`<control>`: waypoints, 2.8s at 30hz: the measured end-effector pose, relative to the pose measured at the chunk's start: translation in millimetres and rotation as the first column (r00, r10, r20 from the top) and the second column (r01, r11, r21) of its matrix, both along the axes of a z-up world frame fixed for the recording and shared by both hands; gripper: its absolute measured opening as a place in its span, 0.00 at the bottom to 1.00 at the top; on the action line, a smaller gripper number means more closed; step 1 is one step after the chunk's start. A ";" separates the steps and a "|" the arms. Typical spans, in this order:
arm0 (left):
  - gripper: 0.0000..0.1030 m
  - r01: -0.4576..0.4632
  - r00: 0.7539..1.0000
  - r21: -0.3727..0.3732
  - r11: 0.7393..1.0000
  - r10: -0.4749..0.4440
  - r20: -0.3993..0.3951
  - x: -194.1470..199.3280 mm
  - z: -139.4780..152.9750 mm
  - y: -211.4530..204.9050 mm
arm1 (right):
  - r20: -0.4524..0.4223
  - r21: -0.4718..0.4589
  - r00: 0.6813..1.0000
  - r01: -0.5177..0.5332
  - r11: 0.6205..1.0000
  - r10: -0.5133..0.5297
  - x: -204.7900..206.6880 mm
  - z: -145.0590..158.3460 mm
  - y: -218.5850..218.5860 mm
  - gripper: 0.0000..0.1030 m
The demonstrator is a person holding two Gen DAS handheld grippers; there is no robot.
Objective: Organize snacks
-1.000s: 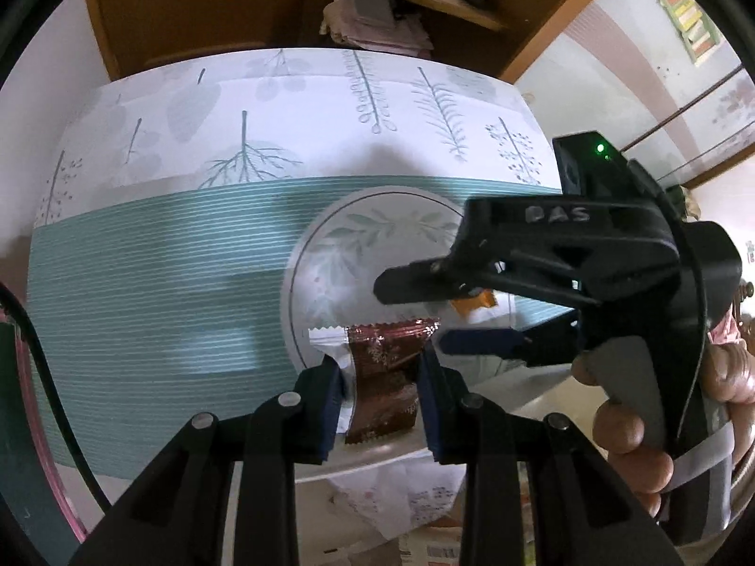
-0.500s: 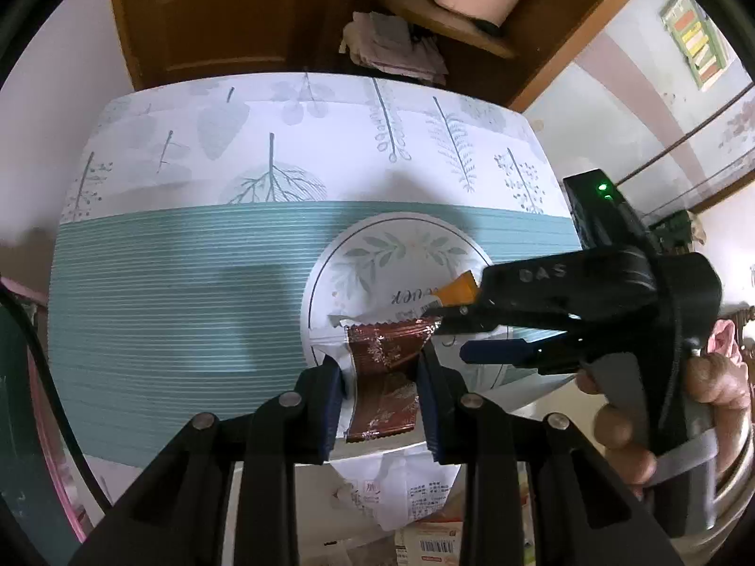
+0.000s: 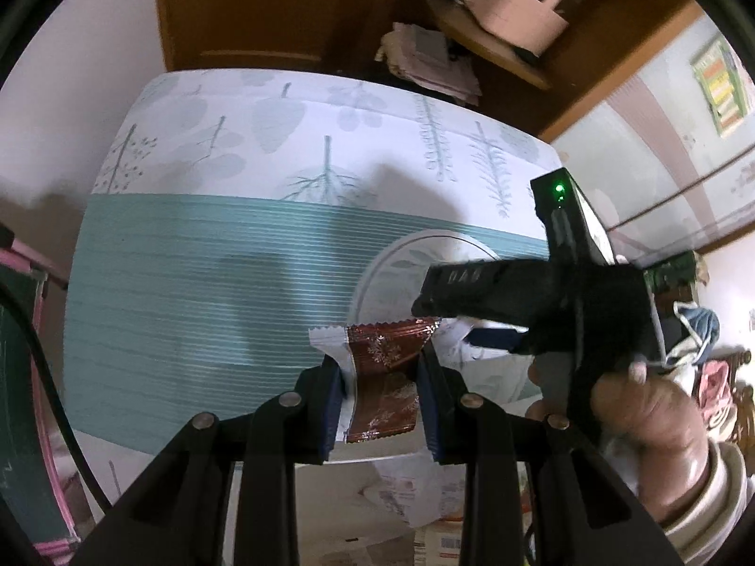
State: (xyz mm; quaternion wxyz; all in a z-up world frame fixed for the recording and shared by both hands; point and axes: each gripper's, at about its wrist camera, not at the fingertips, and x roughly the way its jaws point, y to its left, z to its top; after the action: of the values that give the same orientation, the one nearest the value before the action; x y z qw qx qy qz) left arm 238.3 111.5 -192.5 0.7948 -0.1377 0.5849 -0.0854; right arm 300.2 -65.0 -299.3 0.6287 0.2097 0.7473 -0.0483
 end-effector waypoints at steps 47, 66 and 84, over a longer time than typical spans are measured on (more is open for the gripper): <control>0.27 0.079 0.979 0.142 0.987 -0.104 0.175 -191.1 108.1 -79.5 | 0.668 -0.189 0.649 -0.323 0.927 0.363 -237.8 253.4 -48.7 0.31; 0.79 0.035 0.975 0.182 0.983 -0.074 0.209 -222.7 112.5 -90.0 | 0.644 -0.227 0.654 -0.332 0.916 0.397 -273.9 250.1 -51.5 0.32; 0.85 0.032 0.967 0.246 0.969 -0.092 0.238 -226.5 128.6 -99.2 | 0.651 -0.238 0.653 -0.307 0.921 0.386 -279.8 258.7 -56.5 0.45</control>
State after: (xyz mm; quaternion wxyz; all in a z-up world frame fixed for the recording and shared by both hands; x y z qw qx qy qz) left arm 11.8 12.2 -63.9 0.8692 -0.0102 0.4912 -0.0554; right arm 20.4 -121.5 -40.6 0.8674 0.0318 0.4833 0.1139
